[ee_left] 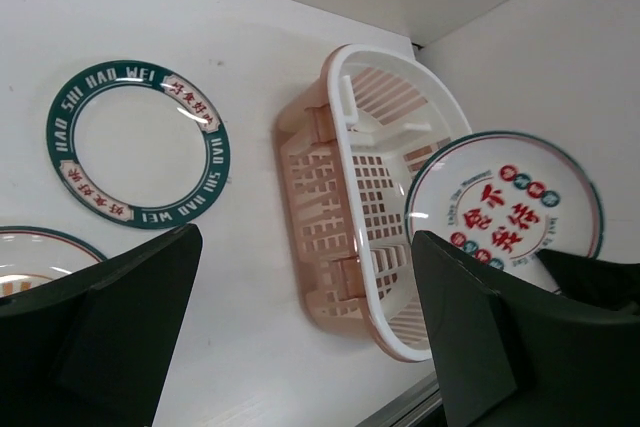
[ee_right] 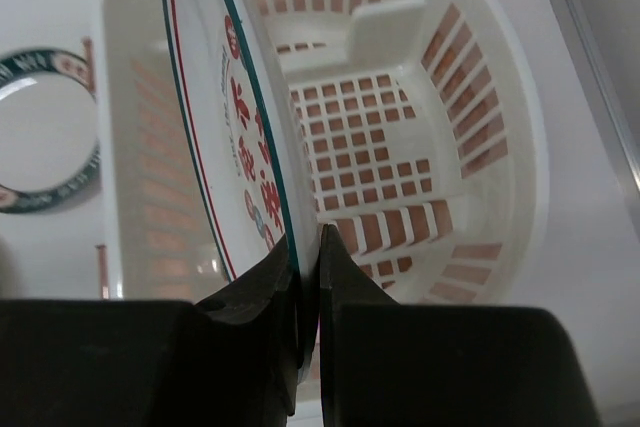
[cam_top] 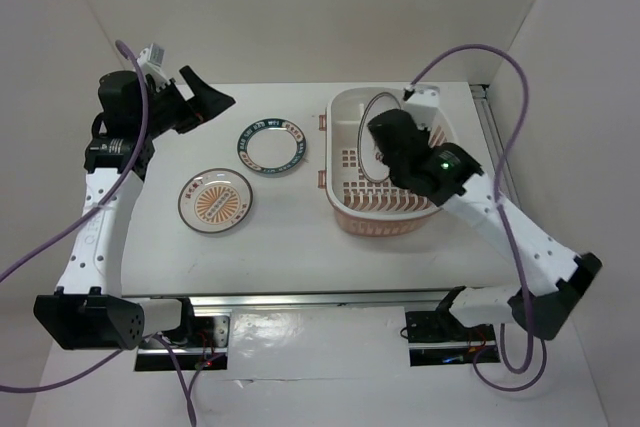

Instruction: Load the plates into the dish rack

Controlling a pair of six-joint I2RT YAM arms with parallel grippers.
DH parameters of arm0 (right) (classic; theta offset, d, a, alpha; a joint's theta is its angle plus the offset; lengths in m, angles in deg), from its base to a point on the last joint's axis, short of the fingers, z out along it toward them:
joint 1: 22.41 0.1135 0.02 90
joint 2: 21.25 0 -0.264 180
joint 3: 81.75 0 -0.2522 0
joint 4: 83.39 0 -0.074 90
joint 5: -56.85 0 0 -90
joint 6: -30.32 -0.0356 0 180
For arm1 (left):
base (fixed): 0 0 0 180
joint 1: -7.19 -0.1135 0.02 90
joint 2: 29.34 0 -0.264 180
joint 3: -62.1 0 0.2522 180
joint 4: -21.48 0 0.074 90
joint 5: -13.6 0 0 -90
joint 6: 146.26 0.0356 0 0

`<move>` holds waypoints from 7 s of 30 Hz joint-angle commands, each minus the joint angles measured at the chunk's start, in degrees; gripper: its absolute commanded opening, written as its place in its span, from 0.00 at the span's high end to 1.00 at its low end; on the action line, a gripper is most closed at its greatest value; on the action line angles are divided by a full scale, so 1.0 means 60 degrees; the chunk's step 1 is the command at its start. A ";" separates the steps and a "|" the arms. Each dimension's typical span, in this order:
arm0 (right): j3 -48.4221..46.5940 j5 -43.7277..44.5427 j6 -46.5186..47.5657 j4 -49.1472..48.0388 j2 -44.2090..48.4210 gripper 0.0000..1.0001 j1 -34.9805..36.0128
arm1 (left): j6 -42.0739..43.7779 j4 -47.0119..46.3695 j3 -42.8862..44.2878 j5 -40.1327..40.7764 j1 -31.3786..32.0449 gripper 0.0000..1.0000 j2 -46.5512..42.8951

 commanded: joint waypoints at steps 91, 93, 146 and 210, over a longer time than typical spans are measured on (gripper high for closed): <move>0.0113 0.1784 -0.4335 0.3025 -0.2540 0.00 0.2351 | 0.0623 0.0738 0.0611 0.0644 0.0022 0.00 0.1027; -0.0181 0.2046 -0.4583 0.3535 -0.2539 0.00 0.2541 | 0.0623 0.0650 0.0480 0.0731 0.0022 0.00 0.1144; 0.1370 -0.0472 0.0880 -0.2409 0.1328 0.00 0.5808 | 0.0858 -0.1768 0.2103 0.0379 -0.0125 0.94 0.9919; -0.0019 -1.1168 0.1362 -0.6630 -0.1984 1.00 -0.1691 | -0.0623 -0.2941 -0.1997 -0.2890 -0.0139 0.71 -0.1272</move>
